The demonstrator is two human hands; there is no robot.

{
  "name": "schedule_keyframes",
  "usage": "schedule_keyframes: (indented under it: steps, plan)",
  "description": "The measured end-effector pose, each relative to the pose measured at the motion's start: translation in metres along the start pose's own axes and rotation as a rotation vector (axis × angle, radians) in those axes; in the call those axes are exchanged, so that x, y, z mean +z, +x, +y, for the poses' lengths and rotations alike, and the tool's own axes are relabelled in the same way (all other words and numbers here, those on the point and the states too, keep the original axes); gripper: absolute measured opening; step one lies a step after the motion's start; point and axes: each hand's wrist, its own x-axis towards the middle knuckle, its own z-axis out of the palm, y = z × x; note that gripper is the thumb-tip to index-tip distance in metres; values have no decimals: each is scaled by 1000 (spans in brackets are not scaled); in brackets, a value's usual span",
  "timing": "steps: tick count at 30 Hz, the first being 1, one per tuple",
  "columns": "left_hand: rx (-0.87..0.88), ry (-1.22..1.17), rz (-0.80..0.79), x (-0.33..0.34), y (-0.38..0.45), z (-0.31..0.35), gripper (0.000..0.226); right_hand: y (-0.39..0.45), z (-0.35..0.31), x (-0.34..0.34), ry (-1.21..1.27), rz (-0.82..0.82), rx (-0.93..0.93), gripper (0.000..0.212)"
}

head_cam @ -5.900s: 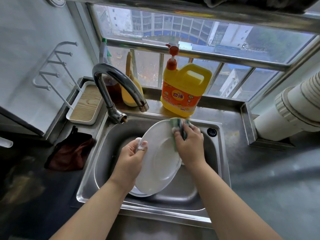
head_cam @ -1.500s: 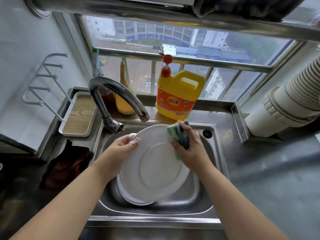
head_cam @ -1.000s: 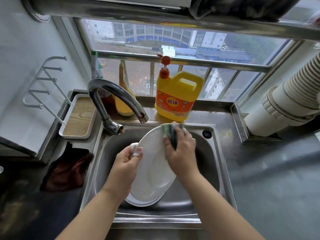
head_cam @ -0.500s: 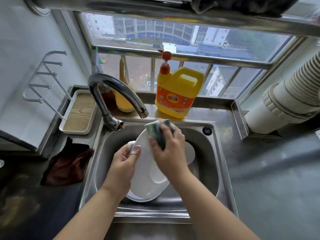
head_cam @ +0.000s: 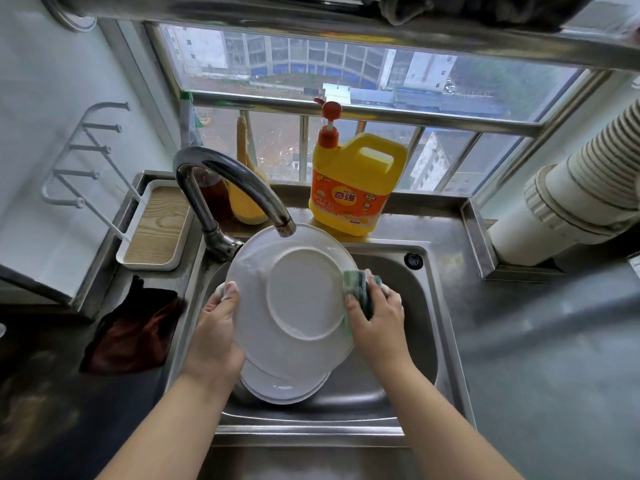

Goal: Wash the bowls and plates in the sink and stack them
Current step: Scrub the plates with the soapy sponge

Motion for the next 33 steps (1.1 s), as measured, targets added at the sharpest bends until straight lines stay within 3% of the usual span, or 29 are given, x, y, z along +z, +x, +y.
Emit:
schedule_keyframes:
  steps: [4,8,12,15,19,22,25,28,33]
  plan:
    - [-23,35,7,8,0,-4,37,5,-7,-1,-59,10,16,57]
    - [23,103,-26,17,-1,-6,39,13,-28,2,-179,35,-133,58]
    - [42,155,-31,27,-4,-7,45,-11,-42,18,-103,-97,-344,55]
    - [62,134,12,20,4,1,41,-29,-15,19,-198,-199,-451,51]
    - [24,126,40,11,7,7,35,-16,25,0,-260,-135,-315,50]
    - [-10,117,11,15,2,0,33,9,13,-5,-223,-6,-236,50]
    - [-22,144,7,18,-1,-6,35,18,-22,6,-159,15,-298,50]
    - [-8,144,18,16,1,-6,31,1,-37,20,-148,-85,-438,51]
    - [3,131,44,4,5,-2,30,-28,6,11,-228,-191,-573,50]
